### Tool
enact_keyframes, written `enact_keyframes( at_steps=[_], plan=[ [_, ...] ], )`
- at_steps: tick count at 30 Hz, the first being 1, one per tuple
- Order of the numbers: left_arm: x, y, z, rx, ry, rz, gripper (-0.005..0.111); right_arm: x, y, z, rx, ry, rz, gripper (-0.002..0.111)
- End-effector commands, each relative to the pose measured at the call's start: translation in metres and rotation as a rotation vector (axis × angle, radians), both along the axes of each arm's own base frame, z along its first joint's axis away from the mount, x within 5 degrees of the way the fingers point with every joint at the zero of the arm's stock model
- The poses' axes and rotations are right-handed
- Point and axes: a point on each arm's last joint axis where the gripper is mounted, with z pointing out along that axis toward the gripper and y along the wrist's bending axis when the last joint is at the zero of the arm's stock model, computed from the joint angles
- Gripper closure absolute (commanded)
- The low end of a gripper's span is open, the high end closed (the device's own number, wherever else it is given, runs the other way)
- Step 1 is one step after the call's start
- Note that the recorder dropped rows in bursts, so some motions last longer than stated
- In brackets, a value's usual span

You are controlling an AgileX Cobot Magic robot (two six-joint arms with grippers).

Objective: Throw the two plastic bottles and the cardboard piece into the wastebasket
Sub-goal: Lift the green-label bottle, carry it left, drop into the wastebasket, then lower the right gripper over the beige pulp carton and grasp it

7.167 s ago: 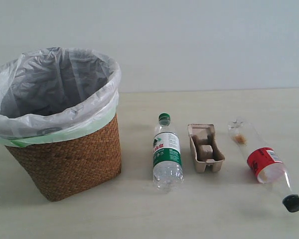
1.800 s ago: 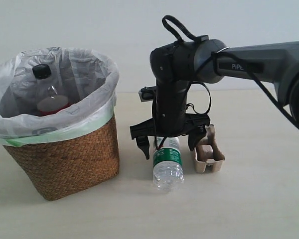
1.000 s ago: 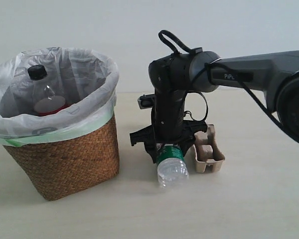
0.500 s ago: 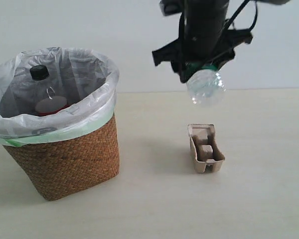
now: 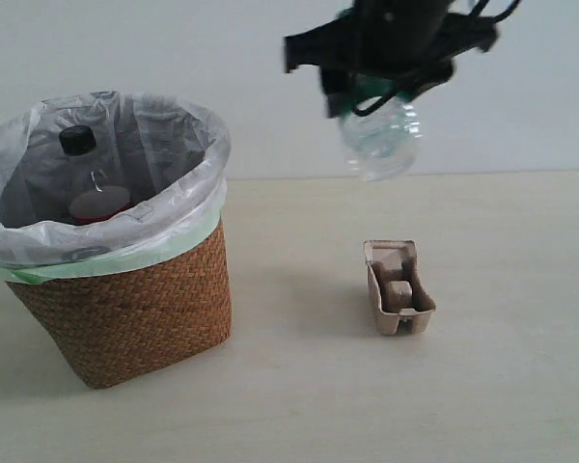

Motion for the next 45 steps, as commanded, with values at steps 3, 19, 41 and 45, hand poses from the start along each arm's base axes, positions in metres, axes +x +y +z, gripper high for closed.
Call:
enact_keyframes(
  at_steps=[3, 19, 41, 45],
  plan=[
    [0.000, 0.000, -0.001, -0.018, -0.004, 0.006, 0.103, -0.016, 0.074, 0.055, 0.766, 0.017, 0.424, 0.018],
    [0.000, 0.000, -0.001, -0.018, -0.004, 0.006, 0.103, -0.008, 0.049, 0.015, 0.274, 0.120, 0.233, 0.023],
    [0.000, 0.000, -0.001, -0.018, -0.004, 0.006, 0.103, 0.021, -0.026, -0.101, -0.250, 0.308, -0.155, 0.023],
    [0.000, 0.000, -0.001, -0.018, -0.004, 0.006, 0.103, 0.021, -0.041, -0.132, -0.281, 0.414, -0.182, 0.023]
  ],
)
